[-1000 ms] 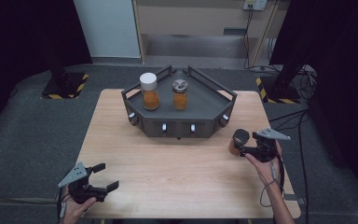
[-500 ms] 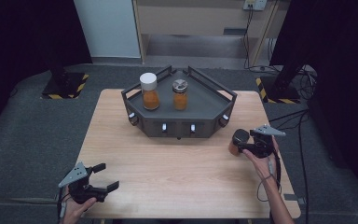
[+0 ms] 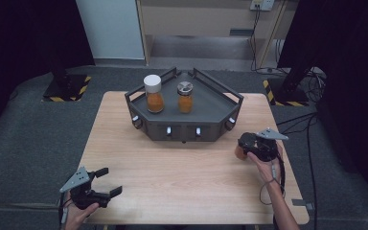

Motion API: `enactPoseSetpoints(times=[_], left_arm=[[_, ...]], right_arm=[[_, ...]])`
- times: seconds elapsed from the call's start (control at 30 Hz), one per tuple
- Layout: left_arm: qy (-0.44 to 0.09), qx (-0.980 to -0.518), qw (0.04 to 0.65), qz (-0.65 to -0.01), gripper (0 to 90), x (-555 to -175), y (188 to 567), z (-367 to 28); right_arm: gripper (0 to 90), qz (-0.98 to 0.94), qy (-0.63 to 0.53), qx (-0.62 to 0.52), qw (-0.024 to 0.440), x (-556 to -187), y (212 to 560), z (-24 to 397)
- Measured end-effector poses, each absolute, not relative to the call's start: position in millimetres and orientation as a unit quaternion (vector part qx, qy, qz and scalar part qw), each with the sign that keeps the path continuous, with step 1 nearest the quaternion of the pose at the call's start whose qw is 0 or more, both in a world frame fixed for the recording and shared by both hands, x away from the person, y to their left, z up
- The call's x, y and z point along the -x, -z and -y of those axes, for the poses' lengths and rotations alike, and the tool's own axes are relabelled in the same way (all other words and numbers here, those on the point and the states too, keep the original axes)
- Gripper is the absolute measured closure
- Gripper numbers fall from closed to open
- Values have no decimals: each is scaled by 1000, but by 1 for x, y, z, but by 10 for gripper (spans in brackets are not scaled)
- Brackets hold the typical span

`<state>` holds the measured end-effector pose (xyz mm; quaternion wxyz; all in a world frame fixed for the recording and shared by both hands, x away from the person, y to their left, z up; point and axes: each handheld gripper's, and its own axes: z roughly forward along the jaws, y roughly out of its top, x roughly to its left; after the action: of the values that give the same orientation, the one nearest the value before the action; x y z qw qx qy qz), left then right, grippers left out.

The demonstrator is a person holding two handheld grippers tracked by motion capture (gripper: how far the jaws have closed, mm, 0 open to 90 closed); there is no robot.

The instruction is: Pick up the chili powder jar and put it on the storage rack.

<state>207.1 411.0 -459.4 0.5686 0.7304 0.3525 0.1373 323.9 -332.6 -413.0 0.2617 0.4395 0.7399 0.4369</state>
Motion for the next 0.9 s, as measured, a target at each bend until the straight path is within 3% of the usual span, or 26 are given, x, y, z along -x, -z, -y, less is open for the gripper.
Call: enactPoseSetpoints(times=[0.2,0.9], left_arm=[[-137,-733,566,-350,9,-208,458,-410],[-135,-732,568,-351,9,-207,458,-410]], right_arm=[[347,-744,-441,-431,257,-321,406,333],[347,-794,-431,-365,225,-324,306,308]])
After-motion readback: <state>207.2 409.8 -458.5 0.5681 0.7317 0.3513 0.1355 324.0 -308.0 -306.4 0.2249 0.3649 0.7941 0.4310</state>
